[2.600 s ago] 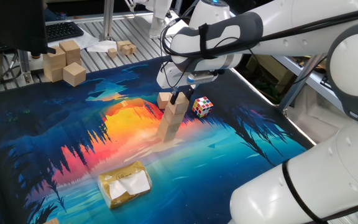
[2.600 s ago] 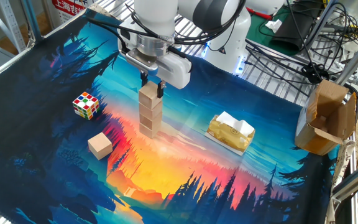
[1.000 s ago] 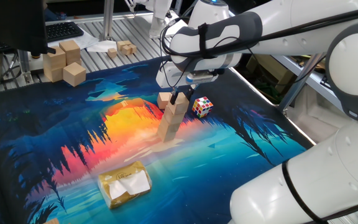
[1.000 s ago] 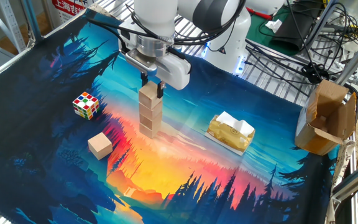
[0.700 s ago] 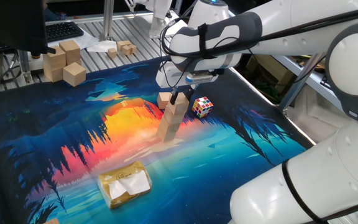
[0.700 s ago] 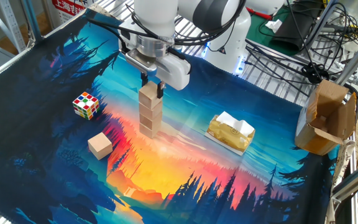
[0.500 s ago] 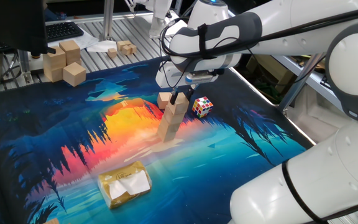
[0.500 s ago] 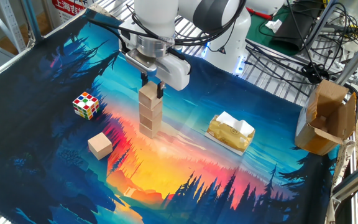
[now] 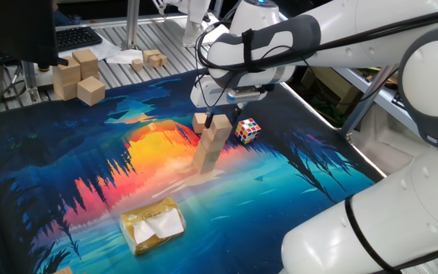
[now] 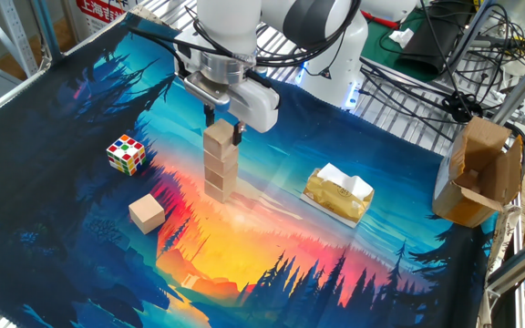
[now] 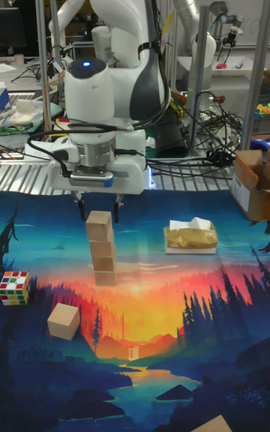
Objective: Stack the blocks in a vertical line of five
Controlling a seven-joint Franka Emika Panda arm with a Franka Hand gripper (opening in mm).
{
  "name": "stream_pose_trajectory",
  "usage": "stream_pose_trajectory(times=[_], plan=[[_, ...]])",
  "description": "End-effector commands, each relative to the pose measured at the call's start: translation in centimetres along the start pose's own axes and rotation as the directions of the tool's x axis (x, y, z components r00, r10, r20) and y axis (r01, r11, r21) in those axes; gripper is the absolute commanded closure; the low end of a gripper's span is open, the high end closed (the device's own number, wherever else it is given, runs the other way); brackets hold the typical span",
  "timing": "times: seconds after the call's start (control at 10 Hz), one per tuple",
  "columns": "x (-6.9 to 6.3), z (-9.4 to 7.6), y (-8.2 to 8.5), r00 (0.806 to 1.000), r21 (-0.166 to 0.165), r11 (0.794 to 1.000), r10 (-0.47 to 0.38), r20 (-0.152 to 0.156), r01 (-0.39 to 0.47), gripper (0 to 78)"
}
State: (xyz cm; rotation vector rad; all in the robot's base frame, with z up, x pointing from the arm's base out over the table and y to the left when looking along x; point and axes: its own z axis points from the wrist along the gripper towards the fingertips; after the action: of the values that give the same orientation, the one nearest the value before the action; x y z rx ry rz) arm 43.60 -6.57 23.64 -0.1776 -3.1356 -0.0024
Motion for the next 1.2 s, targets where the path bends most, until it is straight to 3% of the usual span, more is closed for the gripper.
stream_pose_trajectory(times=[0.1,0.5,0.6,1.0,1.2], plan=[[-0.1,-0.1,0.0,1.000,0.001,1.000,0.000,0.002,0.000,0.1],[-0.1,-0.1,0.0,1.000,0.001,1.000,0.000,0.002,0.000,0.1],[-2.3,-1.3,0.3,1.000,0.042,0.999,0.030,0.007,-0.030,0.1],[-3.8,-2.2,0.3,0.998,0.042,0.997,0.062,0.009,-0.063,0.1],[-5.3,-3.0,0.2,0.993,0.043,0.992,0.122,0.011,-0.122,0.1]])
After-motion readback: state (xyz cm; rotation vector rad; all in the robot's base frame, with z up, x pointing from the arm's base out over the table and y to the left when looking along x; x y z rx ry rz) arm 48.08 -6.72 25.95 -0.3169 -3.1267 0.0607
